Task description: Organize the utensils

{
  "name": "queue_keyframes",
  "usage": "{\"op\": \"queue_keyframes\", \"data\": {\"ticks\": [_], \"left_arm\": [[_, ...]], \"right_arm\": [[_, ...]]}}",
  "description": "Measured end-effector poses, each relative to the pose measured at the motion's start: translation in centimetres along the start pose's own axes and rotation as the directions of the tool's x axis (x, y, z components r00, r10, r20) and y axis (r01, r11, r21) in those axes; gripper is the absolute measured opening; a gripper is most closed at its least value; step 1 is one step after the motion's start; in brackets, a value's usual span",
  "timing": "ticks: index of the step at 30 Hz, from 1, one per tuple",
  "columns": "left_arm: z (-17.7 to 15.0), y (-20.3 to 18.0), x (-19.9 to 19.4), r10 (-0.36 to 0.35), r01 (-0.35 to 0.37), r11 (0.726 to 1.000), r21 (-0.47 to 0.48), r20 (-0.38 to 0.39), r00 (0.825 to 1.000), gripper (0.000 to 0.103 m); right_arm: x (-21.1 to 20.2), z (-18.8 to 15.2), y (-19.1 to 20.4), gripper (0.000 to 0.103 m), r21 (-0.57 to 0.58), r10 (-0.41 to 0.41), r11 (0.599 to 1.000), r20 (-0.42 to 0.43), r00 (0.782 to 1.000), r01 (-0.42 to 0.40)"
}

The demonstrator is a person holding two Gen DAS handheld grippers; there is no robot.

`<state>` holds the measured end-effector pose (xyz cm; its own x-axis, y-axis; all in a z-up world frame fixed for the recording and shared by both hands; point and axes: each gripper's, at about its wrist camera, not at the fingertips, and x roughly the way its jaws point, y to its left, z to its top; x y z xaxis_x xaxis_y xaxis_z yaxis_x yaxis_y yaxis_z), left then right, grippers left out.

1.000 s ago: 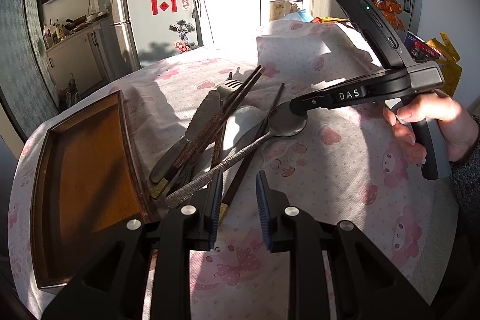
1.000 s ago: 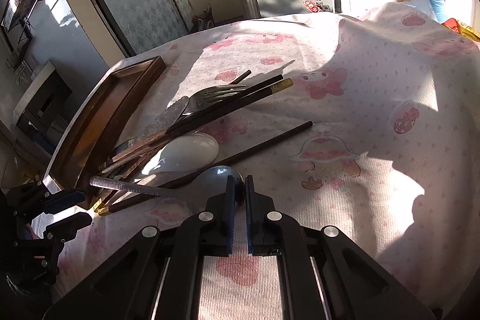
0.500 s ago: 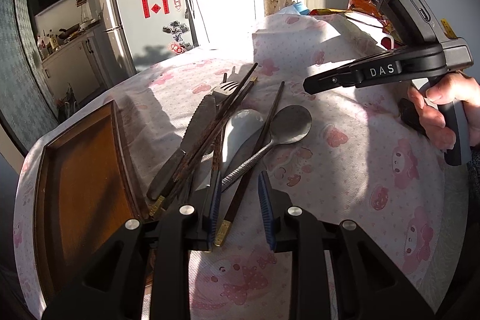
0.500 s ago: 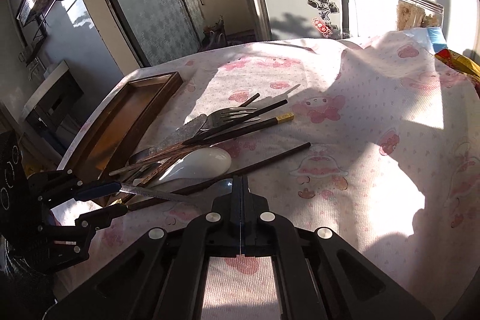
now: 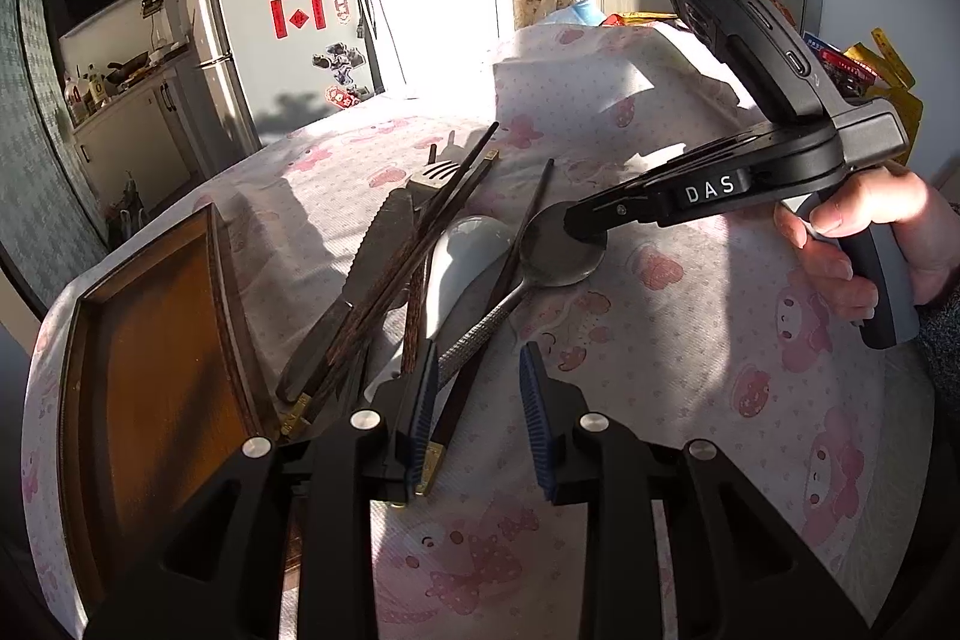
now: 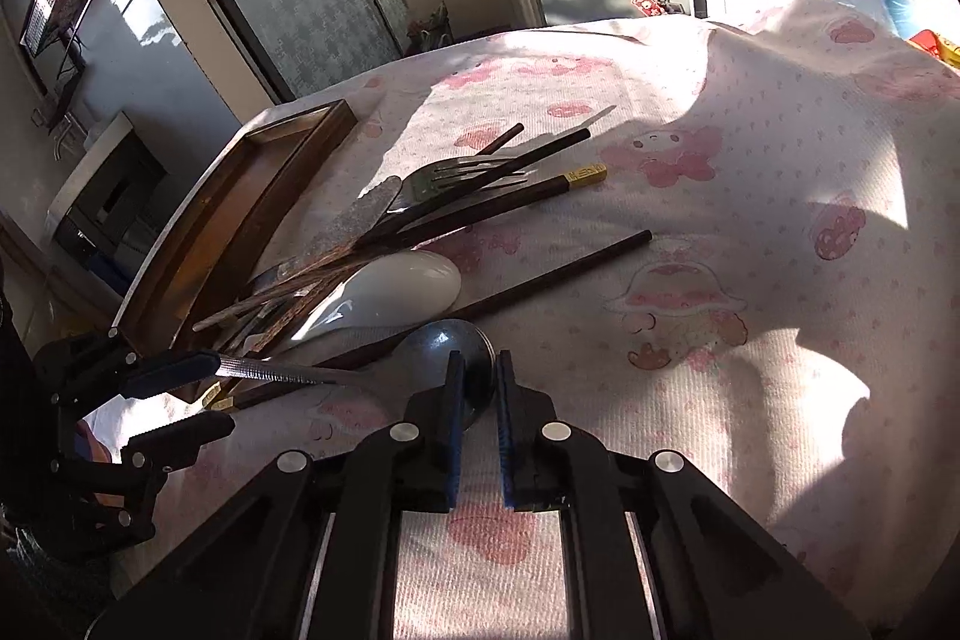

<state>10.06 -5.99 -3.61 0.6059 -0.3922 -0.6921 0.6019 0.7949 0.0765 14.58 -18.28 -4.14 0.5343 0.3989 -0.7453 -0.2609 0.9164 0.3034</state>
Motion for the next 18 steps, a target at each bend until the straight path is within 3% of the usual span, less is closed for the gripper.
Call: {"op": "queue_keyframes", "data": {"ticks": [10,18], "left_arm": [[0.4,-0.3,0.5,0.0,0.0,0.999,0.038,0.003,1.0,0.035],[1.3,-0.3,1.8,0.0,0.001,0.999,0.042,-0.005,1.0,0.037]], "right_arm": [[-5.7,1.0,1.2,0.003,-0.066,0.071,0.996,0.121,0.99,-0.063],[-8.0,1.0,2.2,0.003,-0.131,0.107,0.988,0.151,0.983,-0.088]]}}
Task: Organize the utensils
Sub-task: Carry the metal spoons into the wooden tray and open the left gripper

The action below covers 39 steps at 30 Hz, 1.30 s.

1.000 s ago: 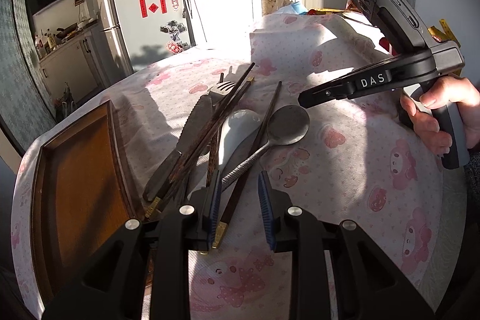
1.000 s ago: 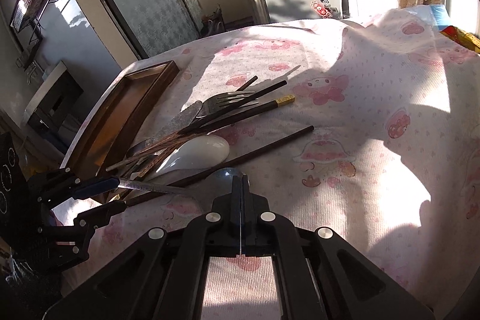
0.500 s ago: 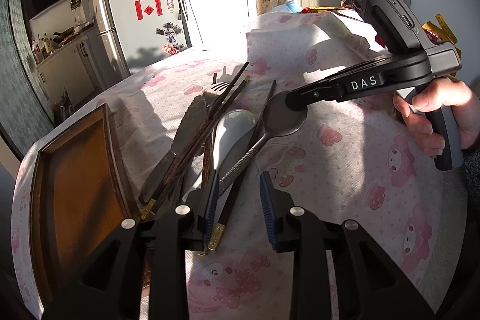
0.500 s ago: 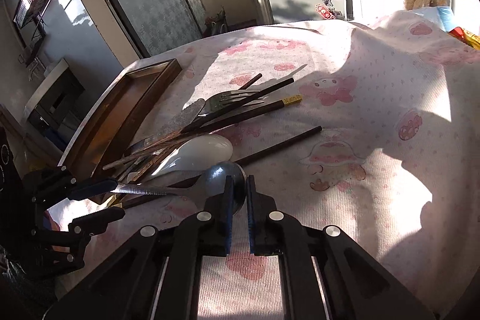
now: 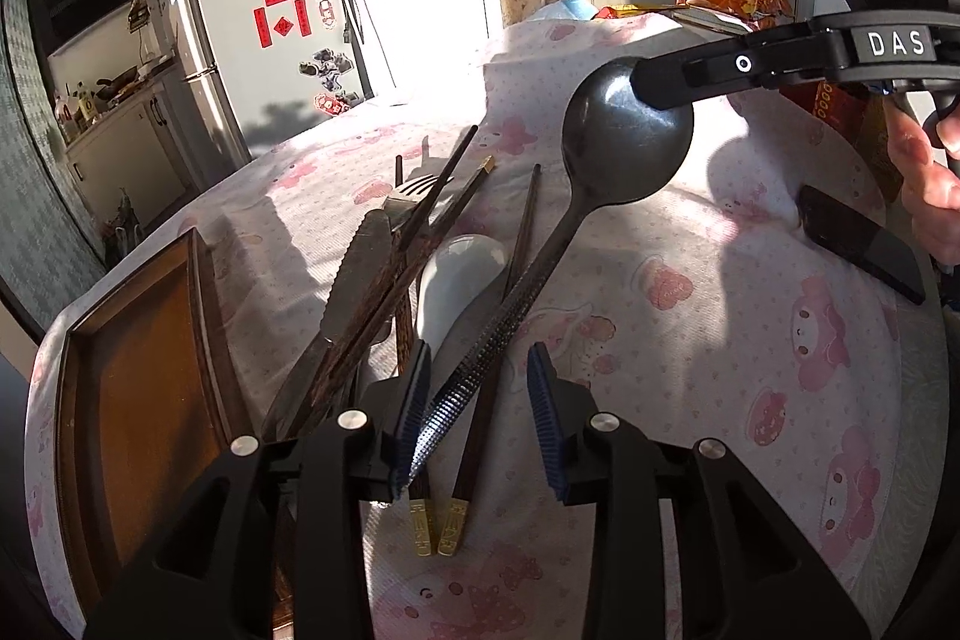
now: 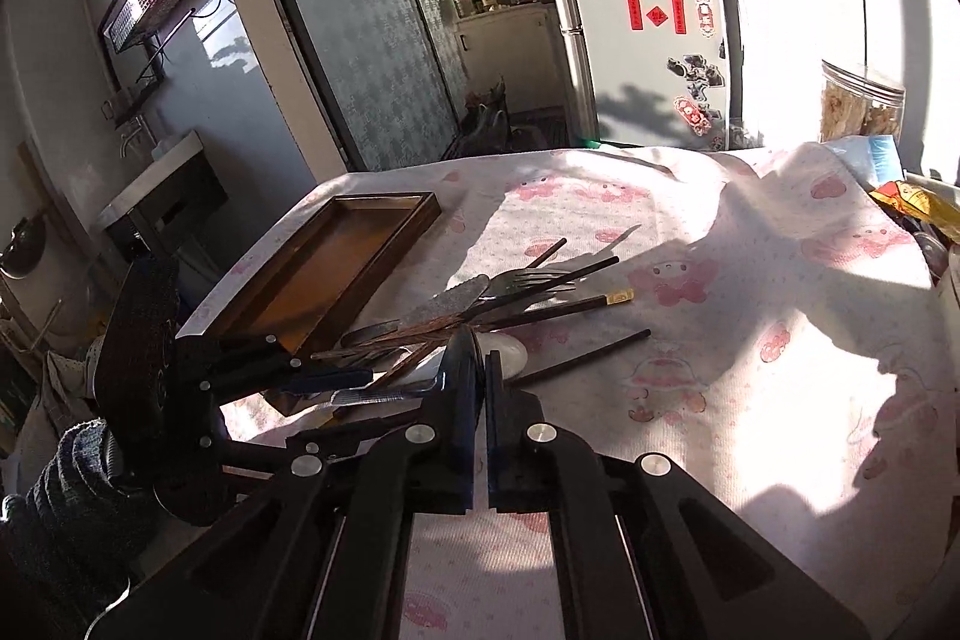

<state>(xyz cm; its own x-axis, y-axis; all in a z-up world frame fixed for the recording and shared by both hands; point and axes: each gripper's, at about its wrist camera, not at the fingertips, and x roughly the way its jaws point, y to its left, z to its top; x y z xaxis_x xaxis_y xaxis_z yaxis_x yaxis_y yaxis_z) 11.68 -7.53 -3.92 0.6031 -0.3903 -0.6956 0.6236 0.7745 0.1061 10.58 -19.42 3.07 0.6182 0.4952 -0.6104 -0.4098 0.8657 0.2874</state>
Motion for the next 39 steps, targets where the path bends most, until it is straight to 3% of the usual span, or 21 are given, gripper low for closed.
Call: {"op": "queue_keyframes", "data": {"ticks": [5,6,12,21,31,39], "left_arm": [[0.3,0.1,0.6,-0.003,0.003,1.0,0.004,-0.01,1.0,0.036],[0.2,0.1,0.7,-0.015,0.015,1.0,0.0,-0.014,1.0,0.021],[0.4,-0.1,-0.3,-0.016,0.016,1.0,0.01,0.009,1.0,0.021],[0.5,1.8,-3.8,0.045,-0.044,0.999,-0.015,0.061,0.997,0.021],[-1.2,7.4,-6.7,0.123,-0.116,0.987,-0.111,0.059,0.991,0.02],[-3.3,13.4,-6.5,0.149,-0.136,0.956,-0.26,0.031,0.988,0.02]], "right_arm": [[-0.6,-0.3,0.4,0.003,-0.014,0.003,1.0,0.008,1.0,-0.003],[-0.8,-0.2,0.3,0.003,-0.008,0.007,1.0,0.011,1.0,-0.006],[-1.6,0.2,0.8,0.003,-0.01,0.011,1.0,0.027,1.0,-0.011],[-1.6,2.7,4.2,0.003,-0.066,0.03,0.997,0.049,0.998,-0.027],[3.5,7.1,7.6,0.003,-0.086,0.122,0.989,0.01,0.993,-0.12],[10.1,10.7,10.3,0.002,-0.132,0.157,0.978,-0.048,0.986,-0.162]]}}
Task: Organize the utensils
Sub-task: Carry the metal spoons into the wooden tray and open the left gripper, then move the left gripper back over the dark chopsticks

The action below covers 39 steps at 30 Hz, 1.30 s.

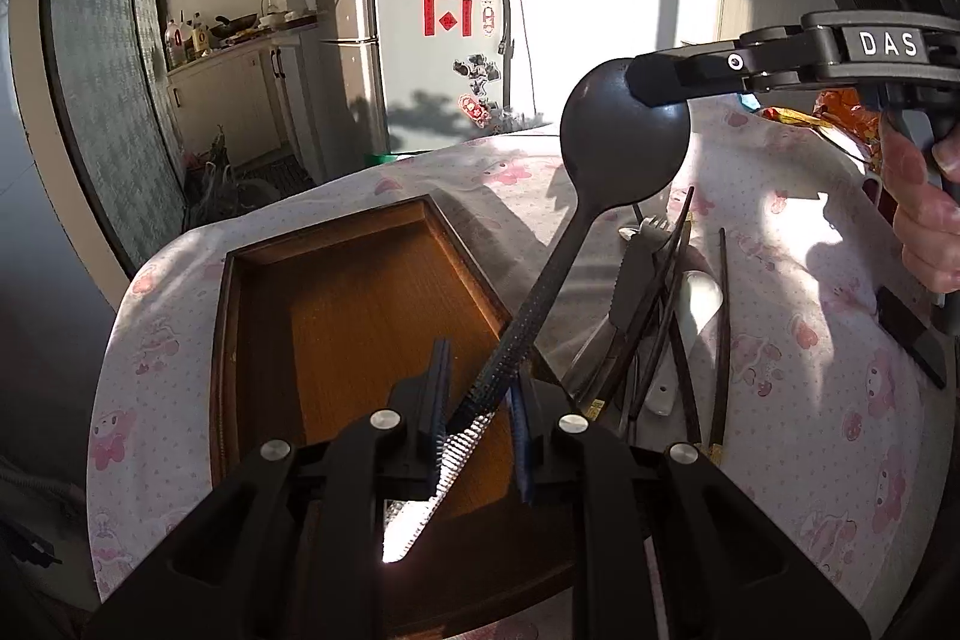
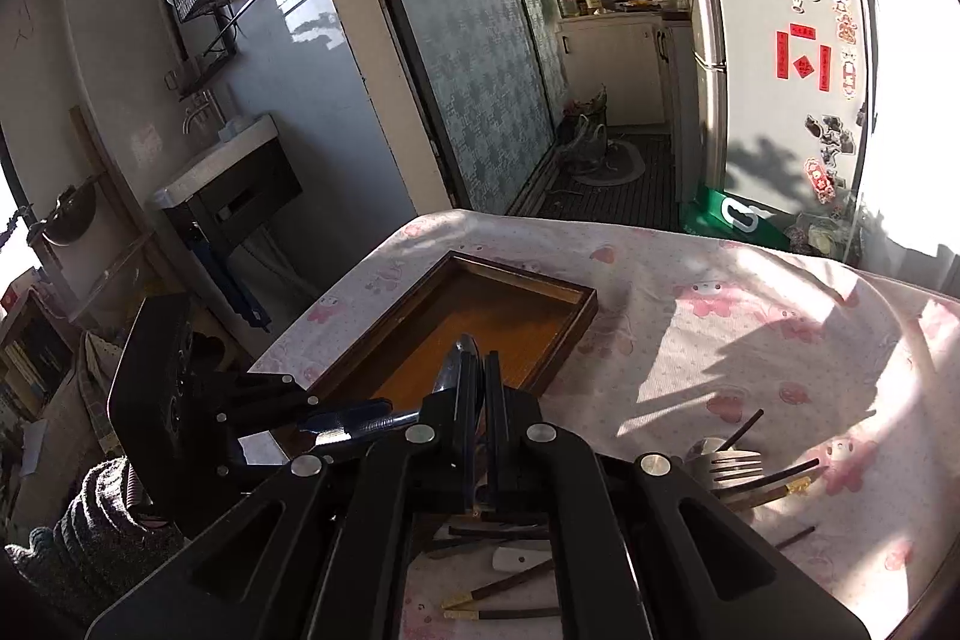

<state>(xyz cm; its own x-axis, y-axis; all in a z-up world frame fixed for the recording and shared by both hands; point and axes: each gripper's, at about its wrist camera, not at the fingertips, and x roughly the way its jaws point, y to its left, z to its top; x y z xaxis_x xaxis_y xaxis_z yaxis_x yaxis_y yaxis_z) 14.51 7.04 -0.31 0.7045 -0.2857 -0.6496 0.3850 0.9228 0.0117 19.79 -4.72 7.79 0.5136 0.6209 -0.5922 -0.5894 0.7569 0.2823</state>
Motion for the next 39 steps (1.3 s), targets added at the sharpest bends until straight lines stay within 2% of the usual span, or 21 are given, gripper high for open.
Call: {"op": "queue_keyframes", "data": {"ticks": [8,14,17,28,34,37,38,39], "left_arm": [[-1.3,2.9,1.0,0.015,-0.018,0.998,-0.058,-0.05,0.999,0.018],[-2.2,3.3,1.2,-0.005,0.001,0.998,-0.065,-0.049,0.999,0.016],[-2.4,3.1,1.4,0.023,-0.025,0.999,-0.04,-0.053,0.998,0.015],[-2.8,4.2,2.0,0.058,-0.064,0.995,-0.079,-0.087,0.995,0.015],[-2.5,3.9,1.3,0.031,-0.036,0.996,-0.079,-0.053,0.998,0.017],[-2.5,3.2,1.4,0.034,-0.037,0.998,-0.052,-0.056,0.998,0.017],[-2.6,3.0,1.4,0.033,-0.036,0.998,-0.044,-0.054,0.998,0.018],[-2.6,2.8,1.3,0.033,-0.035,0.999,-0.038,-0.047,0.998,0.027]], "right_arm": [[5.1,0.9,-0.4,0.002,0.023,0.055,0.998,-0.061,0.997,-0.053],[8.2,1.1,-0.8,0.002,0.033,0.087,0.996,-0.107,0.99,-0.084],[10.0,1.1,-0.5,0.003,0.025,0.084,0.996,-0.132,0.988,-0.082],[15.3,0.3,-0.8,0.003,0.06,0.069,0.996,-0.203,0.977,-0.058],[16.7,-0.2,-0.2,0.004,0.056,0.036,0.998,-0.219,0.975,-0.025],[16.4,-0.2,0.0,0.008,0.05,0.022,0.999,-0.22,0.975,-0.011],[16.2,-0.2,0.0,0.016,0.056,0.026,0.998,-0.218,0.976,-0.014],[15.7,-0.2,-0.1,0.032,0.065,0.027,0.998,-0.209,0.978,-0.014]]}}
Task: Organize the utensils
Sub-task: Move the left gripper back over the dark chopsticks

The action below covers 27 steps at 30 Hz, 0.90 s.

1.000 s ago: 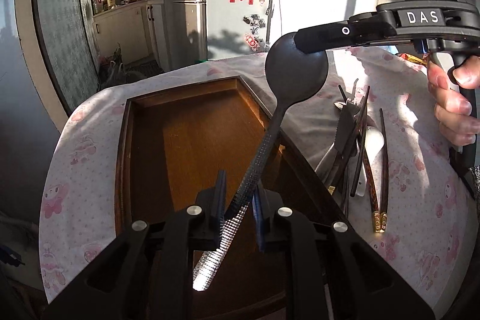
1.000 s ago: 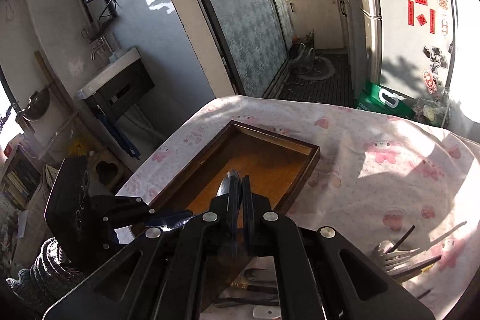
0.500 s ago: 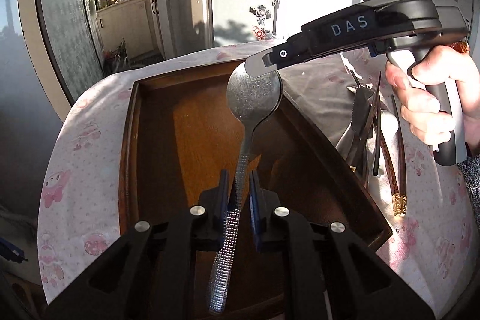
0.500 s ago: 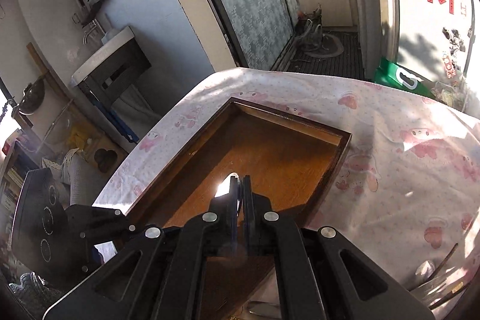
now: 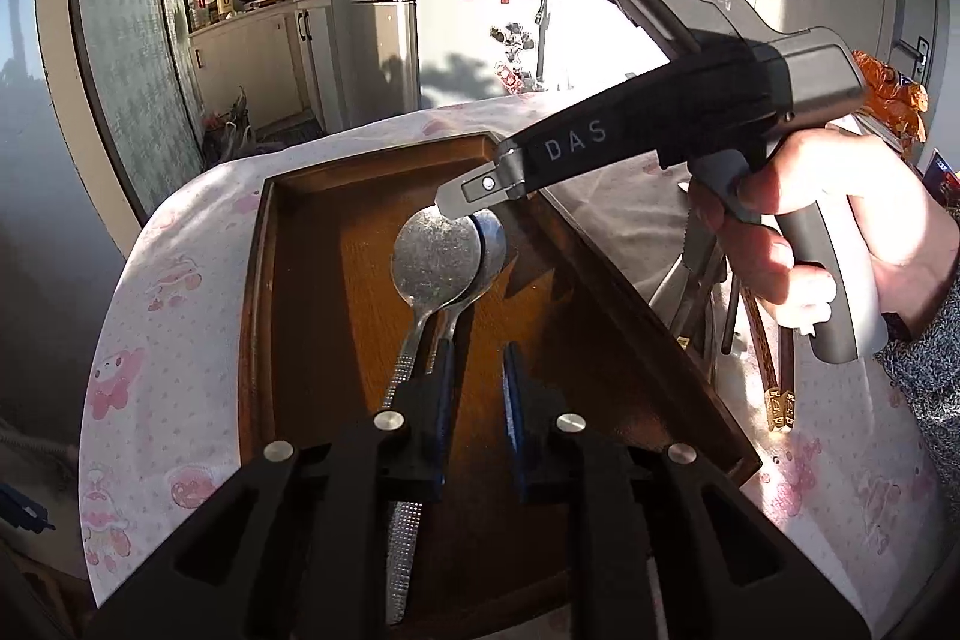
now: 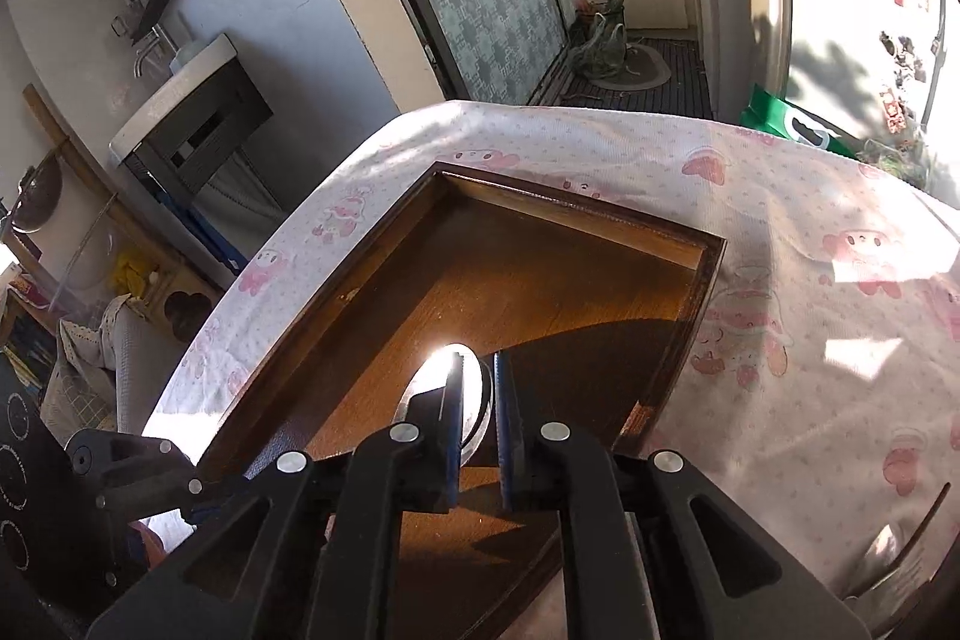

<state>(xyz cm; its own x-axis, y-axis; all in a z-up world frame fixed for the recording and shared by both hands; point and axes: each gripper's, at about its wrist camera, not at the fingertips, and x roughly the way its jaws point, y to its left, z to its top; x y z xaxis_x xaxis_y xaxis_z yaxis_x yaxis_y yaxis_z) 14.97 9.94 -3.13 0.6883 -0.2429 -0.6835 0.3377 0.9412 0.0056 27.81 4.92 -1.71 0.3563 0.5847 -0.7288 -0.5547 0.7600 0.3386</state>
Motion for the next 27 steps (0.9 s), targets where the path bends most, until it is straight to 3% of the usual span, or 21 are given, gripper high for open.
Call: {"op": "queue_keyframes", "data": {"ticks": [1,3,7,9,12,16,23,25,26,27], "left_arm": [[0.0,-0.2,-0.2,-0.003,0.003,1.0,0.007,0.012,1.0,0.044],[0.0,-0.8,-0.9,-0.028,0.027,0.999,0.02,0.048,0.998,0.066],[0.3,-2.1,-2.2,-0.082,0.076,0.996,0.056,0.107,0.991,0.079],[0.3,-2.8,-2.5,-0.131,0.124,0.99,0.066,0.123,0.984,0.082],[0.7,-4.3,-2.7,-0.171,0.165,0.985,0.059,0.121,0.978,0.088],[1.7,-7.5,-2.9,-0.179,0.169,0.98,0.108,0.096,0.979,0.09],[3.0,-11.9,-1.3,-0.183,0.166,0.967,0.196,0.07,0.981,0.09],[3.1,-12.5,0.0,-0.18,0.167,0.966,0.196,0.049,0.983,0.09],[3.1,-12.8,0.6,-0.175,0.164,0.967,0.192,0.042,0.984,0.09],[3.1,-13.0,1.2,-0.172,0.164,0.969,0.187,0.029,0.985,0.082]], "right_arm": [[-0.7,-0.1,0.0,0.04,0.004,0.005,1.0,0.013,1.0,-0.005],[-2.8,-0.5,-0.2,0.057,0.003,0.013,1.0,0.042,0.999,-0.013],[-8.7,-2.4,-1.4,0.074,0.002,-0.034,0.999,0.114,0.993,0.034],[-11.7,-4.0,-2.7,0.082,0.017,-0.104,0.995,0.15,0.983,0.103],[-15.2,-6.3,-5.1,0.083,0.061,-0.193,0.981,0.193,0.962,0.185],[-17.4,-9.0,-8.8,0.083,0.155,-0.227,0.968,0.207,0.952,0.197],[-17.7,-11.2,-12.7,0.083,0.275,-0.271,0.937,0.178,0.946,0.217],[-17.4,-11.1,-13.7,0.068,0.308,-0.247,0.933,0.163,0.955,0.188],[-17.1,-11.0,-14.1,0.052,0.316,-0.244,0.93,0.149,0.958,0.187],[-16.8,-10.8,-14.1,0.05,0.323,-0.248,0.927,0.14,0.959,0.192]]}}
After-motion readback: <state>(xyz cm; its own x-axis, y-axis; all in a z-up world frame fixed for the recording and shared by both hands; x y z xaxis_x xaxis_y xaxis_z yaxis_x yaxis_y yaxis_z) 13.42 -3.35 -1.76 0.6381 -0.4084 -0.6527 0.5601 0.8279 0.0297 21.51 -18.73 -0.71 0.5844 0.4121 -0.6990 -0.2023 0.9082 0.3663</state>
